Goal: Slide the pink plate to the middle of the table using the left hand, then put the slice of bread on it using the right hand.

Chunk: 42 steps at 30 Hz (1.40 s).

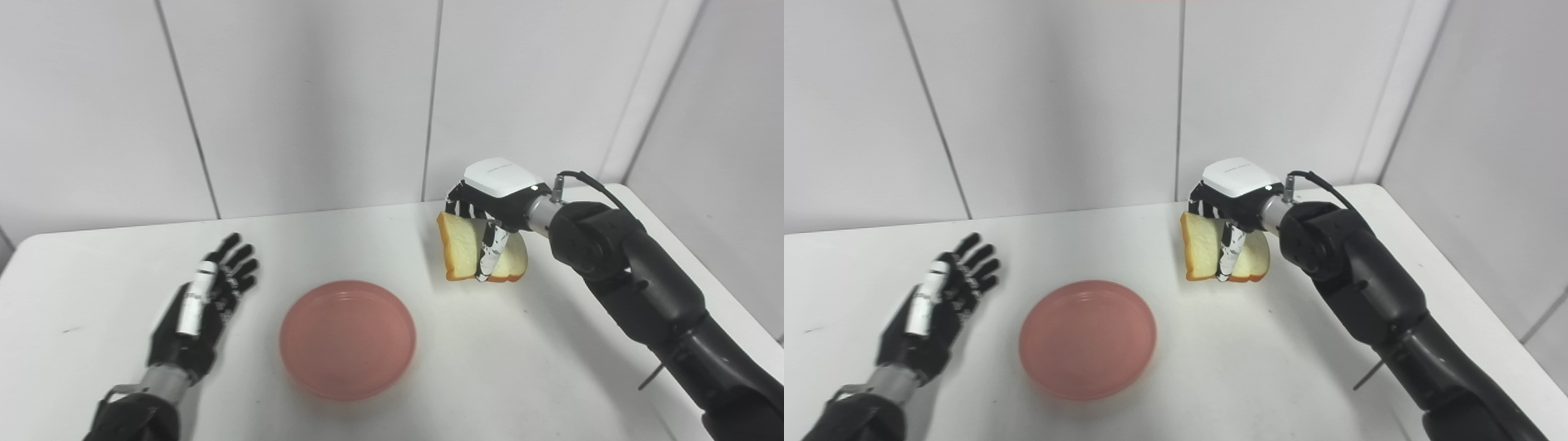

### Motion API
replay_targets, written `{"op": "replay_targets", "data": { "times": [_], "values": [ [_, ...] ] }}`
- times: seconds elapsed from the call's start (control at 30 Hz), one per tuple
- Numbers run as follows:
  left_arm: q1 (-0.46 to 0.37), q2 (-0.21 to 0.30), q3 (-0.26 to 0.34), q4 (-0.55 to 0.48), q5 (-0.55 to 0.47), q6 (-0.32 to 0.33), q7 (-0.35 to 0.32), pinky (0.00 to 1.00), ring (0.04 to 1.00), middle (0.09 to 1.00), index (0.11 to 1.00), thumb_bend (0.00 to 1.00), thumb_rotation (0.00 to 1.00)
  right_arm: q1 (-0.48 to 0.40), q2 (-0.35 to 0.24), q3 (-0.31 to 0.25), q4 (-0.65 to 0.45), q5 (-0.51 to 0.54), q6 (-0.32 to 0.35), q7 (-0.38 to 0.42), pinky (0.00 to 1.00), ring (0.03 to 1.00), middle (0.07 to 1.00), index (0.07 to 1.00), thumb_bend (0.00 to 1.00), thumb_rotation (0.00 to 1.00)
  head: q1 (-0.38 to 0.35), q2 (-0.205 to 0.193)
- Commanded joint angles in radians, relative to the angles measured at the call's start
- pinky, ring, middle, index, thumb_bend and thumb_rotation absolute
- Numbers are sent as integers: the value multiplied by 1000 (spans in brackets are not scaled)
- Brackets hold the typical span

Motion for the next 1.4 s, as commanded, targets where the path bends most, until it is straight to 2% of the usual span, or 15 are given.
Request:
{"op": "replay_targets", "data": {
  "times": [0.0,0.07,0.23,0.37,0.47,0.57,0.67,0.77,0.83,0.87,0.9,1.0,1.07,1.17,1.37],
  "values": [
    [-58,-8,-7,5,12,-59,0,940,924,936,938,350,1000,-71,23,9,-48,4,-44,2,278,395,498,505,515,0,6,5],
    [-68,-16,-2,22,8,-64,0,939,927,940,943,359,1000,-81,54,23,-68,6,-40,9,244,398,506,490,517,0,16,11],
    [-77,-37,3,15,13,-57,23,951,933,941,937,370,1000,-105,119,48,-109,22,-54,21,248,395,510,487,517,0,37,35],
    [-78,-54,1,-12,12,-32,40,932,935,941,936,357,1000,-127,167,69,-132,20,-43,41,311,364,483,533,509,0,48,69],
    [-78,-65,1,-28,9,-11,50,938,932,938,936,360,1000,-139,197,74,-141,25,-30,54,262,388,507,493,515,0,45,80],
    [-80,-69,-6,-31,18,-10,56,933,927,932,930,364,1000,-152,220,83,-124,27,-41,56,256,389,514,488,516,0,45,91],
    [-81,-71,-10,-36,18,-4,62,923,919,925,924,369,1000,-160,236,99,-101,27,-53,58,260,342,461,548,506,0,47,94],
    [-83,-69,-15,-48,21,8,65,920,921,925,924,369,1000,-152,257,111,-84,36,-56,52,301,387,500,501,515,0,51,106],
    [-85,-72,-12,-56,18,20,72,926,921,926,925,371,1000,-146,270,117,-69,50,-62,49,279,401,504,490,517,0,52,112],
    [-86,-72,-12,-60,18,22,73,919,917,922,919,373,1000,-145,274,122,-61,56,-63,55,238,309,483,488,524,0,52,117],
    [-86,-72,-13,-62,19,23,74,920,918,924,920,372,1000,-146,276,126,-56,59,-62,60,224,286,478,487,526,0,52,117],
    [-88,-71,-15,-70,22,32,78,925,920,923,916,379,1000,-139,286,147,-39,48,-63,59,218,284,475,487,528,0,56,123],
    [-89,-71,-15,-77,19,41,79,938,929,930,922,384,1000,-131,293,157,-32,48,-59,60,255,326,477,487,527,0,57,127],
    [-91,-67,-16,-85,16,50,76,957,943,939,930,388,1000,-117,299,167,-13,54,-71,51,293,359,416,521,521,0,56,135],
    [-93,-69,-13,-104,15,63,81,948,945,942,937,382,1000,-103,300,193,16,14,-91,37,407,401,484,519,517,0,57,146]
  ]
}}
